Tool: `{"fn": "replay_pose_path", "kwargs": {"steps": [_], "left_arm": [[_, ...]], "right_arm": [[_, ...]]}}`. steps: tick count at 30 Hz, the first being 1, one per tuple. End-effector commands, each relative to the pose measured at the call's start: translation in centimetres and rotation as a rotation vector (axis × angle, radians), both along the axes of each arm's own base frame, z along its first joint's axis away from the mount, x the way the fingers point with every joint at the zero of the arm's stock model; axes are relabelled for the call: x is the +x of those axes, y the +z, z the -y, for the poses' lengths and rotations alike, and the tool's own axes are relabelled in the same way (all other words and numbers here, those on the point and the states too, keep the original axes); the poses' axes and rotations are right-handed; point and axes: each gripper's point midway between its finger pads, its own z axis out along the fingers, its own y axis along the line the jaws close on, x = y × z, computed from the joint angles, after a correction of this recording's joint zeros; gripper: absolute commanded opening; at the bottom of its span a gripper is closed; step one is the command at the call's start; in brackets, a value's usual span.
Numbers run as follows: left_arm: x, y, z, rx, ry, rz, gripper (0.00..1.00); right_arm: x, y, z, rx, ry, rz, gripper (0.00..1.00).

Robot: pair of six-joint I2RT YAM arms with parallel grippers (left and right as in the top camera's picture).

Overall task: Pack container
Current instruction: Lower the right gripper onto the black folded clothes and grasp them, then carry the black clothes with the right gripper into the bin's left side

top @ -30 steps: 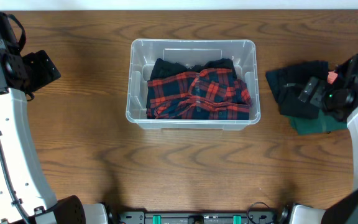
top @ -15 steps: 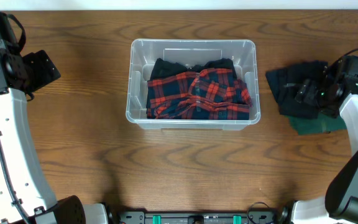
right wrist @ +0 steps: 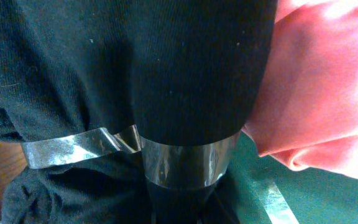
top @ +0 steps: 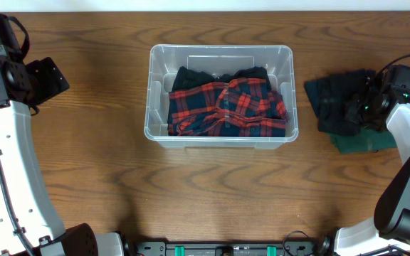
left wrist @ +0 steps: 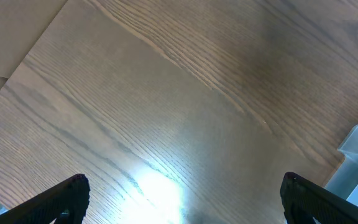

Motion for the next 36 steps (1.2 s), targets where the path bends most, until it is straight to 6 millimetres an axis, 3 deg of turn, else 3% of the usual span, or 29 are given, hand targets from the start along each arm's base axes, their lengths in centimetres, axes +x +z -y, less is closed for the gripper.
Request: {"fn": "replay_pose_path", "kwargs": {"steps": [1,6,13,15,20,25,29,33,36], "left_arm": [[-0.2,0.2,-0.1,-0.001,0.019,0.01,0.98],[-0.2,0.2,-0.1,-0.001,0.019,0.01,0.98],[-0.2,0.2,-0.1,-0.001,0.019,0.01,0.98],[-0.2,0.2,-0.1,-0.001,0.019,0.01,0.98],[-0.2,0.2,-0.1,0.0,0.02,0.01,0.98],[-0.2,0.2,-0.1,-0.001,0.019,0.01,0.98],[-0.2,0.2,-0.1,-0.001,0.019,0.01,0.98],[-0.2,0.2,-0.1,-0.001,0.019,0.01,0.98],[-0.2,0.2,-0.1,0.0,0.02,0.01,0.98]], "right_arm": [[-0.2,1.3,-0.4,0.0,0.012,0.019,0.01],[0.0,7.3,-0.7,-0.041,0.024,0.145,0.01],[-0.5,18.8,-4.0,-0.068,0.128,0.434,0.01],[-0.9,22.2,-6.2,-0.048,0.185,0.536,0.01],[-1.4,26.3,-11.6,0.075,0.268,0.68,0.01],[-0.3,27.7,-19.0,0.228,0.395,0.743,0.01],[1.1,27.6,-25.5,0.315,0.518,0.773,0.02],[2.7,25.2,-31.4,0.407,0.533,0.727,0.02],[3.8,22.8,-34.6,0.481,0.473,0.667,0.02]]}}
